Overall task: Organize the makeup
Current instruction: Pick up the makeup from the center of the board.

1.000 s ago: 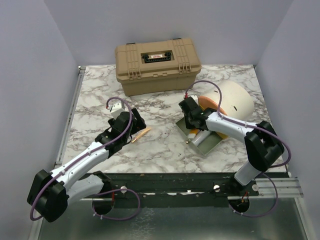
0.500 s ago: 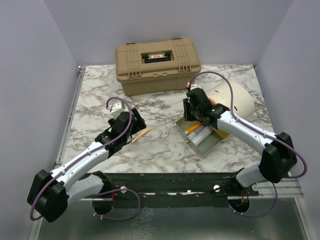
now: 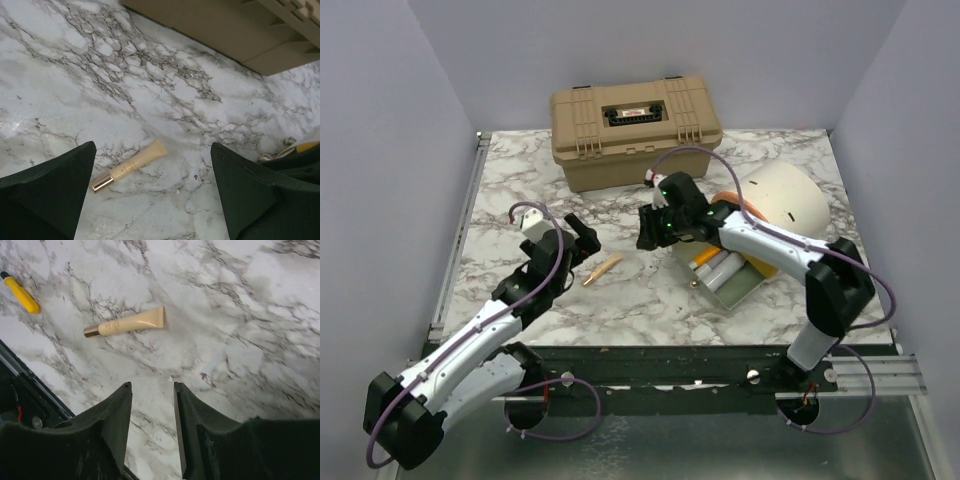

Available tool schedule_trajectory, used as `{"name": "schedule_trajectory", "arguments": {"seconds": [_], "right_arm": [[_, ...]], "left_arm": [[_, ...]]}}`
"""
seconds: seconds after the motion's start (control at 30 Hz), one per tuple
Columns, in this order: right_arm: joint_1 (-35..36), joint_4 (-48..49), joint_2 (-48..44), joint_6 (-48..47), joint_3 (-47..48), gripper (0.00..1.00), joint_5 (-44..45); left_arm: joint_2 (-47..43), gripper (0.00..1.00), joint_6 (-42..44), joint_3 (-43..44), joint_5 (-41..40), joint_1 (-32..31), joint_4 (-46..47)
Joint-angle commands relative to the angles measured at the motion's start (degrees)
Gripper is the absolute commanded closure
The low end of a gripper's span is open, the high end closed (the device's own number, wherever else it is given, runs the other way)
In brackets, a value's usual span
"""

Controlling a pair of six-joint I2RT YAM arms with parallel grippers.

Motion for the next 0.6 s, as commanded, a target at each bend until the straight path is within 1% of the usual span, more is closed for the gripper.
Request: {"name": "schedule_trajectory", "arguments": {"seconds": [0.0, 0.03, 0.1, 0.13, 0.27, 0.3, 0.4, 0.53, 0.57], "right_arm": [[4.44, -5.23, 9.84, 2.1, 9.98, 0.55, 3.56], [5.34, -6.21, 12.08, 3.78, 11.9, 0.54, 5.76], [6.94, -9.74, 16.27, 10.04, 16.58, 0.54, 10.64], [7.85, -10.47, 17.84, 12.34, 17.77, 0.54, 11.37], [12.46, -7.26, 20.74, 23.76, 18.29, 0.53, 17.71], [13.29, -8.59, 21.56, 26.82, 18.97, 0.52, 19.67], [15.02, -10.65, 23.44, 31.43, 20.02, 0.51, 22.91], [16.25, -9.28, 25.93, 36.41, 19.94, 0.51, 27.11], [16.25, -10.94, 27.16, 37.54, 21.24, 0.51, 28.8]], "left_arm": [[-5.56, 0.01, -1.41, -0.73, -7.82, 0.33, -5.44], [-7.24, 0.01, -1.53, -0.68, -9.02, 0.29, -6.55], [-11.18, 0.01, -1.04, -1.44, -11.01, 0.33, -7.2], [-14.07, 0.01, -0.82, -1.85, -11.93, 0.32, -7.65], [-21.56, 0.01, -1.69, -3.22, -15.25, 0.39, -9.85], [-22.86, 0.01, -1.42, -3.15, -15.55, 0.36, -10.09], [-24.35, 0.01, -1.04, -2.47, -16.11, 0.33, -11.53], [-23.8, 0.01, -0.27, -1.88, -16.25, 0.34, -12.56], [-23.43, 0.01, -0.17, -1.81, -16.29, 0.33, -12.67]]}}
